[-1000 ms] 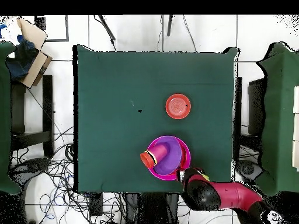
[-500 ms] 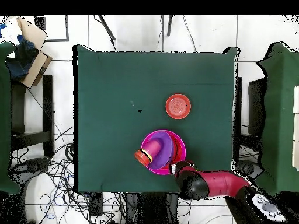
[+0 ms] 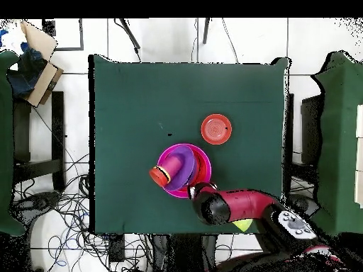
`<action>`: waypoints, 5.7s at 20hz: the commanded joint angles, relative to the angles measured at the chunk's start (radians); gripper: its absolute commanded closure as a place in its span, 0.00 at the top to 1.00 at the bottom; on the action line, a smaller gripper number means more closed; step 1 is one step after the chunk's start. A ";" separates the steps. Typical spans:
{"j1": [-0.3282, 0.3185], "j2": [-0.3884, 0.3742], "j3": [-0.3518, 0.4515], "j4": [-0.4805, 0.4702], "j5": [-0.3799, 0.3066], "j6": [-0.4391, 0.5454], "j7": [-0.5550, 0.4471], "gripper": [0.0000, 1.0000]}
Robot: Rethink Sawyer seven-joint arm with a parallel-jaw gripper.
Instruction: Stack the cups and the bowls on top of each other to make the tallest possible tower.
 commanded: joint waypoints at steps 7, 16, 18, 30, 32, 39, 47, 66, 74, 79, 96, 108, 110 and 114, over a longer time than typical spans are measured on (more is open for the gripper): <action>0.038 0.061 0.058 -0.122 0.089 -0.051 0.130 1.00; -0.260 -0.136 0.231 -0.095 0.067 0.255 -0.183 1.00; -0.304 -0.161 0.262 -0.093 0.064 0.295 -0.216 1.00; -0.474 -0.225 0.403 -0.081 0.000 0.418 -0.264 1.00; -0.471 -0.211 0.407 -0.086 -0.015 0.418 -0.249 1.00; -0.516 -0.118 0.395 -0.104 -0.089 0.367 -0.240 1.00; -0.684 0.049 0.415 -0.153 -0.232 0.299 -0.299 1.00; -0.870 -0.157 0.620 0.029 -0.225 0.342 -0.250 1.00; -0.815 -0.212 0.531 0.066 -0.316 0.245 -0.107 1.00; -0.808 -0.236 0.506 0.107 -0.325 0.227 -0.077 1.00; -0.697 -0.192 0.288 0.146 -0.422 0.057 0.079 1.00; -0.516 -0.213 0.061 0.187 -0.366 -0.118 0.155 1.00; -0.491 -0.203 0.033 0.187 -0.355 -0.141 0.160 1.00; -0.467 -0.189 -0.002 0.188 -0.339 -0.172 0.153 1.00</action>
